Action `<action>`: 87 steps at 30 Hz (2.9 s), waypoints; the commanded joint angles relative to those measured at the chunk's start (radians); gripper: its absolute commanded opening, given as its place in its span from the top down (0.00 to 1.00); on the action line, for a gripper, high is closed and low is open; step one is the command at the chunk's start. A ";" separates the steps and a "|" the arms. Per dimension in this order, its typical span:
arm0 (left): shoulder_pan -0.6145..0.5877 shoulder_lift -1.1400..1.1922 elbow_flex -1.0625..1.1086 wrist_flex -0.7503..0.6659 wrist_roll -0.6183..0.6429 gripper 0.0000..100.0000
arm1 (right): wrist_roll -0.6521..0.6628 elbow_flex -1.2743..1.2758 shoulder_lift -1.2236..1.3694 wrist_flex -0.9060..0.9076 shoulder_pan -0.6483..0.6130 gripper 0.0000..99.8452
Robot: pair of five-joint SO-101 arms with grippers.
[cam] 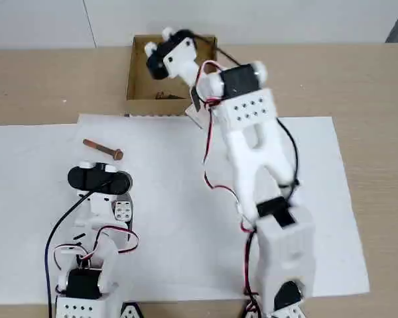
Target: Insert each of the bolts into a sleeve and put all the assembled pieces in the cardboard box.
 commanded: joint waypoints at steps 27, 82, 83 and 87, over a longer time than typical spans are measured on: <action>-0.006 0.259 -0.530 0.239 -0.031 0.99 | -0.144 1.513 -1.224 -0.205 0.278 1.00; -0.244 1.085 -0.753 0.341 -1.613 0.91 | -0.025 1.697 -1.423 -0.277 0.510 1.00; -0.244 1.102 -0.771 0.358 -1.613 0.91 | -0.025 1.697 -1.423 -0.277 0.510 1.00; -0.242 1.201 -0.854 0.414 -1.613 0.90 | -0.025 1.697 -1.423 -0.277 0.510 1.00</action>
